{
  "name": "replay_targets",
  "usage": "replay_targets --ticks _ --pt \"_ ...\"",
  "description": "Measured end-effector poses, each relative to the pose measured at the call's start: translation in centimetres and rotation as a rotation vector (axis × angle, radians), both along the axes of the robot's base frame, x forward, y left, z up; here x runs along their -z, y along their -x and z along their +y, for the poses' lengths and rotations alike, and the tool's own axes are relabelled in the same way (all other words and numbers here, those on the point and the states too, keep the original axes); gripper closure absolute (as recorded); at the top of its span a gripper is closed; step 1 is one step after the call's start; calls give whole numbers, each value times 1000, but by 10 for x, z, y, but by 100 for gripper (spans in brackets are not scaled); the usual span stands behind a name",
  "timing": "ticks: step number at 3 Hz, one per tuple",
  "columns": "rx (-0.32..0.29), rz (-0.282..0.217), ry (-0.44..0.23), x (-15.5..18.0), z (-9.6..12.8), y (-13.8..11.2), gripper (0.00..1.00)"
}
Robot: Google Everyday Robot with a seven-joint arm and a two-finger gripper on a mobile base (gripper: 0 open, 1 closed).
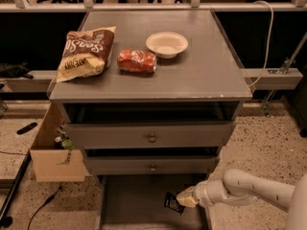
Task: Place rxbar chocolate into bottom drawer
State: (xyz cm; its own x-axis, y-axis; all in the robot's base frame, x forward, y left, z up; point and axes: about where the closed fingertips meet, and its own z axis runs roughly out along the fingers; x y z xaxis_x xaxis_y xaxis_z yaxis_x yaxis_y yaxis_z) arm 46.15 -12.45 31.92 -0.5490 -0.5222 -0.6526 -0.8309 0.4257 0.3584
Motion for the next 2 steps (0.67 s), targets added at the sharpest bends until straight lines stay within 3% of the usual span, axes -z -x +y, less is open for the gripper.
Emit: replay_targets --ticks 1,2 --pt "0 0 0 0 0 0 100" --pt "-8 33 -25 18 16 2 100"
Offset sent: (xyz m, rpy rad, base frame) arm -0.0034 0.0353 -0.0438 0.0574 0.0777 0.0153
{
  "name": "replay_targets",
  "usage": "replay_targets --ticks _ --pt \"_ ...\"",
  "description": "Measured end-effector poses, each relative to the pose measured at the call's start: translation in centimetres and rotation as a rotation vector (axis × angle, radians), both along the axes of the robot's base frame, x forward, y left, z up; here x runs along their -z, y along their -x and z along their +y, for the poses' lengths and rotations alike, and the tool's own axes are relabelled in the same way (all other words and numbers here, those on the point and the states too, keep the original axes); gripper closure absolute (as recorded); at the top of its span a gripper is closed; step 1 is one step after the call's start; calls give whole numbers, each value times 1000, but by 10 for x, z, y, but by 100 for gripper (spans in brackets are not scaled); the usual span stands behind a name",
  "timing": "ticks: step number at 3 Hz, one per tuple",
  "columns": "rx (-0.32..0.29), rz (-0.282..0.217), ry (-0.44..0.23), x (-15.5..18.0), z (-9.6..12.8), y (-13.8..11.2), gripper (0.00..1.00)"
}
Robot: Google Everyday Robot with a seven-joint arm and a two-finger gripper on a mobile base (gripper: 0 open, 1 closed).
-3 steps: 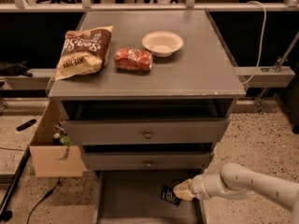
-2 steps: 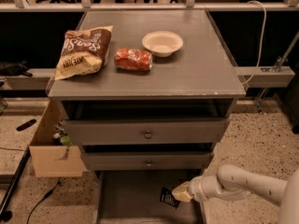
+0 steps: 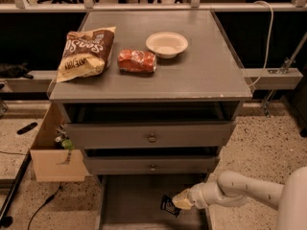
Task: Place rxbar chocolate into bottom drawer
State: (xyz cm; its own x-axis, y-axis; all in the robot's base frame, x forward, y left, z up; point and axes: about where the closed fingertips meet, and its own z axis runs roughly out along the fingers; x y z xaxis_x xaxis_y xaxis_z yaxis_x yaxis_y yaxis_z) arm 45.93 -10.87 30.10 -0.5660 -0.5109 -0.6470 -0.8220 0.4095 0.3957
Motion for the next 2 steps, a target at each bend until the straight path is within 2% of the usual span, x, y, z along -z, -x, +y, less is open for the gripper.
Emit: replay_targets --ticks 1,2 --pt "11 51 -31 38 20 -7 100" --pt "20 69 -46 56 27 -11 100"
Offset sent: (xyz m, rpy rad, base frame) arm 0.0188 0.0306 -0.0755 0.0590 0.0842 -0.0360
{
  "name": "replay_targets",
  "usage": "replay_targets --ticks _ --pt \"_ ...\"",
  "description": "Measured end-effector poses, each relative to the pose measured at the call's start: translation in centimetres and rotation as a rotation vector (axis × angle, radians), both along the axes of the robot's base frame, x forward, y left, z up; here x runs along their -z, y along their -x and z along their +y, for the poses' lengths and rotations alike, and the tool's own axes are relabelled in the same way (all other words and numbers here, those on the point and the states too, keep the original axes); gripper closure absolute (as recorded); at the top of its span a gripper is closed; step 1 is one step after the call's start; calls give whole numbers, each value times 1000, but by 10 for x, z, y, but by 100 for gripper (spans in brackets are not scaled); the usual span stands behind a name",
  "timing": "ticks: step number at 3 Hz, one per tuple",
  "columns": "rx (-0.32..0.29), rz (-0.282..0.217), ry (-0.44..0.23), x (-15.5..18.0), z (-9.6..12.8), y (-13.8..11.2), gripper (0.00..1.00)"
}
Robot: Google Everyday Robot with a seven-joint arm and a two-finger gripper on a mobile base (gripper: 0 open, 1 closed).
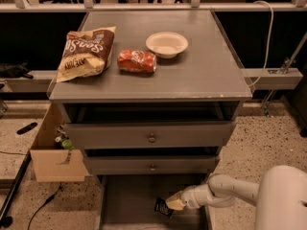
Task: Place rxbar chocolate into bottom drawer
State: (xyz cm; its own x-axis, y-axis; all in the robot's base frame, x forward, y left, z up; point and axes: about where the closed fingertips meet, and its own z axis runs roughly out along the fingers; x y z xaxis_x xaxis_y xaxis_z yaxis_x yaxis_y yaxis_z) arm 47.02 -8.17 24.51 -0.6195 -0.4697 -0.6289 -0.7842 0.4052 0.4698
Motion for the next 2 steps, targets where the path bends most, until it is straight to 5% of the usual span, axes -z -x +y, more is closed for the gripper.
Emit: replay_targets --ticks 2 --pt "14 31 -36 22 11 16 100"
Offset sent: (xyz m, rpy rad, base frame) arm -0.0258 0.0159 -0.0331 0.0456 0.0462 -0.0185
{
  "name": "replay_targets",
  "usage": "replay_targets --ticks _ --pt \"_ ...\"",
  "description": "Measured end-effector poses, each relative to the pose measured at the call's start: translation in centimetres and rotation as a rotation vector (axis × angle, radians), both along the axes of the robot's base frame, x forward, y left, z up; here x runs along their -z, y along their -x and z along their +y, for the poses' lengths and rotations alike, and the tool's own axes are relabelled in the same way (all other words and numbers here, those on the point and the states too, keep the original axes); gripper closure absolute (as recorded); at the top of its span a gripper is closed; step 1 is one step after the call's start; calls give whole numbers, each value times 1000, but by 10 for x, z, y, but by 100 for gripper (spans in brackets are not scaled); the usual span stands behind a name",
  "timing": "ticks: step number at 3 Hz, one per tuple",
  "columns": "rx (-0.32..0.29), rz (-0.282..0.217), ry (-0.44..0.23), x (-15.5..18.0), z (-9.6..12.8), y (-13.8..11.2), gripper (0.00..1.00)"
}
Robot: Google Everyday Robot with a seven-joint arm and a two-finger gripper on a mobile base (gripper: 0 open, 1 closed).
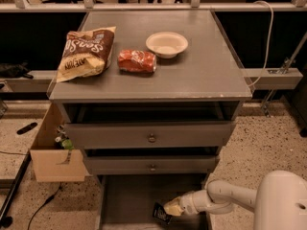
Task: Place rxbar chocolate into bottom drawer
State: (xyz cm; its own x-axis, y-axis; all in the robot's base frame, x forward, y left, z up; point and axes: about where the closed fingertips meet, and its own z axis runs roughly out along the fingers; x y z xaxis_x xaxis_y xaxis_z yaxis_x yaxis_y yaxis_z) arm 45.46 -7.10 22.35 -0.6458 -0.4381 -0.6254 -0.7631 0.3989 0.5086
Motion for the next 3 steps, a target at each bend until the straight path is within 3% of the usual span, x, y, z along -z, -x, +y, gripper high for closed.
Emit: replay_targets --ticks 1,2,3 --pt "-17 23 -3 14 14 3 100" --pt "-31 54 4 28 28 -9 100" --pt "-31 54 4 28 28 -9 100"
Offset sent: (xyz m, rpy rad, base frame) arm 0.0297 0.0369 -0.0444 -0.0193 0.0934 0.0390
